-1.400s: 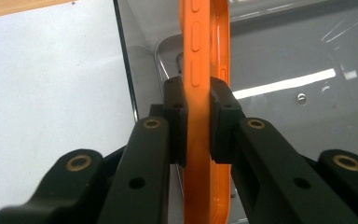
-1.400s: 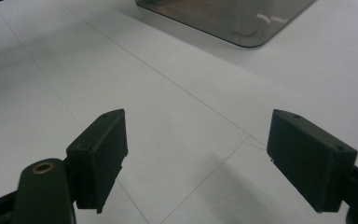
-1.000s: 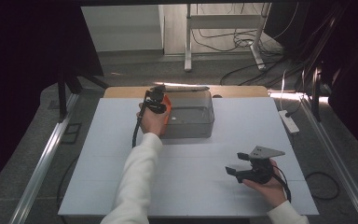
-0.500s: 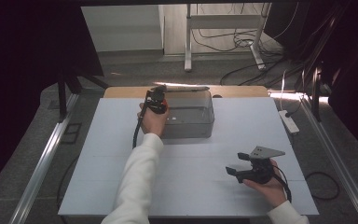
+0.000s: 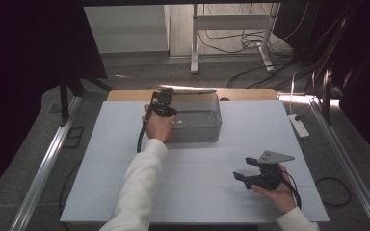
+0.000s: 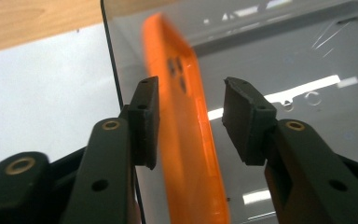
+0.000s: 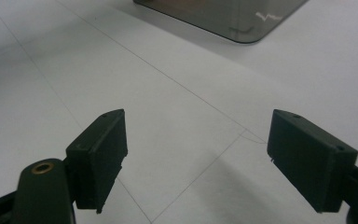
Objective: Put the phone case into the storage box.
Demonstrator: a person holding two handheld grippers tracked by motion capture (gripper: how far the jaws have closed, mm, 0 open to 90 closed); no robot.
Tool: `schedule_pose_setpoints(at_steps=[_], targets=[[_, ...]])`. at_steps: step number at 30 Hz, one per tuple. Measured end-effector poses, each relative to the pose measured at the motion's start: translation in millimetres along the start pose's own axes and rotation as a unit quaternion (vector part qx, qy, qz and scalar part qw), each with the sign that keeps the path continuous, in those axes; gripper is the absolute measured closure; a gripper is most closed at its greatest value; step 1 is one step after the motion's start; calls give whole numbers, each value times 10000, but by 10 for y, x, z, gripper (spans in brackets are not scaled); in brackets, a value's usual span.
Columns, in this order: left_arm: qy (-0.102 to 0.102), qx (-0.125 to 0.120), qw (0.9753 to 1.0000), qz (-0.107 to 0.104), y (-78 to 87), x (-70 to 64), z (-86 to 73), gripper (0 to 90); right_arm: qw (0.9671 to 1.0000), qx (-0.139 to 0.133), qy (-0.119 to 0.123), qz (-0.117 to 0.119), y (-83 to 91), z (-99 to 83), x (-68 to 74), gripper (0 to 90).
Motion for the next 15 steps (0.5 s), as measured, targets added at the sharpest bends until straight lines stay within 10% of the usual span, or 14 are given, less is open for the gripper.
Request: schedule_pose_setpoints(at_steps=[15], targets=[[-336,-337,9963,-712,174,78,-28,448,10000,12,-19,-11,-10,0,-5,203]])
Point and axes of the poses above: each handheld gripper's, and its own axes: y roughly backward along the jaws, z roughly out of its top, x roughly to its left, the point moved 2 cm from there along -y, roughly forward along the jaws, and after that the axes turned 3 degrees about x, right-handed, at the moved point
